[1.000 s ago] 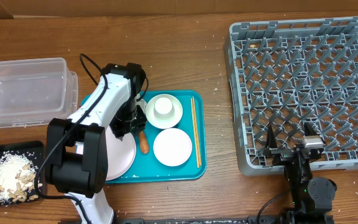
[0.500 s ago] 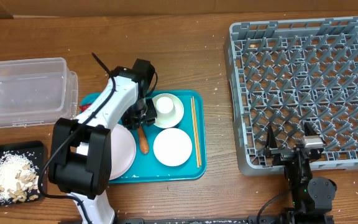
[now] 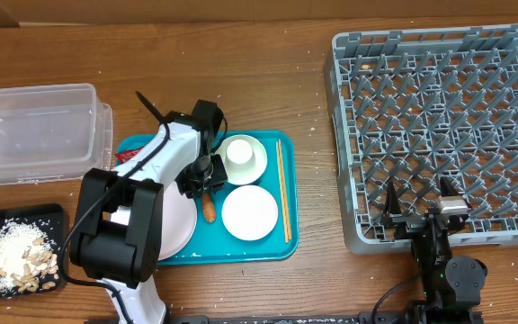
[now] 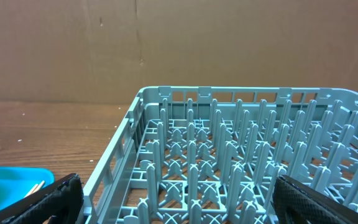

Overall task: Sort waste into correct bins and load items into the dishwasher
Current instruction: 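Grasp the brown carrot stick on the tray with the left gripper, then carry the carrot stick left and drop it on the black tray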

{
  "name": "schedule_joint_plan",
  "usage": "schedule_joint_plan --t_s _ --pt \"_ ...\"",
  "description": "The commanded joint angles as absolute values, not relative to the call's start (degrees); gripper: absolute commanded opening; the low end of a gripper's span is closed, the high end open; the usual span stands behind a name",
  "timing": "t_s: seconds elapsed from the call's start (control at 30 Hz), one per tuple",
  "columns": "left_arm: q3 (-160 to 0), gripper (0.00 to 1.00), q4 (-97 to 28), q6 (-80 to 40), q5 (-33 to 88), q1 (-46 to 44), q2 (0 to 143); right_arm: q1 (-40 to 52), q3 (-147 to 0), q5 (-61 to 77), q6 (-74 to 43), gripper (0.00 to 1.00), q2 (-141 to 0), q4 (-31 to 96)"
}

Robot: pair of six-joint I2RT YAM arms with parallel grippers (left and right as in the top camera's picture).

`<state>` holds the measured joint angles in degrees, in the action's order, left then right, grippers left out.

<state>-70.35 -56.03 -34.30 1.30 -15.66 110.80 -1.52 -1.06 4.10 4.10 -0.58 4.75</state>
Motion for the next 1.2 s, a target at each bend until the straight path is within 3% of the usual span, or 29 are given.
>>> schedule_joint_plan --t_s 0.0,0.27,0.47,0.6,0.83,1.17 --pt "-68.5 0.27 -55.8 -33.8 2.1 -15.8 111.3 -1.8 -0.5 3.9 3.9 1.00 -0.2 4.6" --pt "-77.1 0.10 -63.9 -33.6 1.1 -15.8 111.2 -1.8 -0.5 3.9 3.9 1.00 -0.2 4.6" --pt "-92.0 0.11 -75.8 -33.6 0.4 -14.1 111.2 -1.8 -0.5 3.9 3.9 1.00 -0.2 4.6" --pt "-100.8 0.11 -85.0 -34.0 -6.6 -8.8 111.1 -1.8 -0.5 3.9 3.9 1.00 -0.2 4.6" --pt "-108.7 0.12 -92.0 -34.7 -8.2 8.0 110.5 -1.8 -0.5 3.9 3.9 1.00 -0.2 4.6" --pt "-107.7 0.12 -90.8 -35.1 -8.8 38.6 110.5 -1.8 -0.5 3.9 3.9 1.00 -0.2 4.6"
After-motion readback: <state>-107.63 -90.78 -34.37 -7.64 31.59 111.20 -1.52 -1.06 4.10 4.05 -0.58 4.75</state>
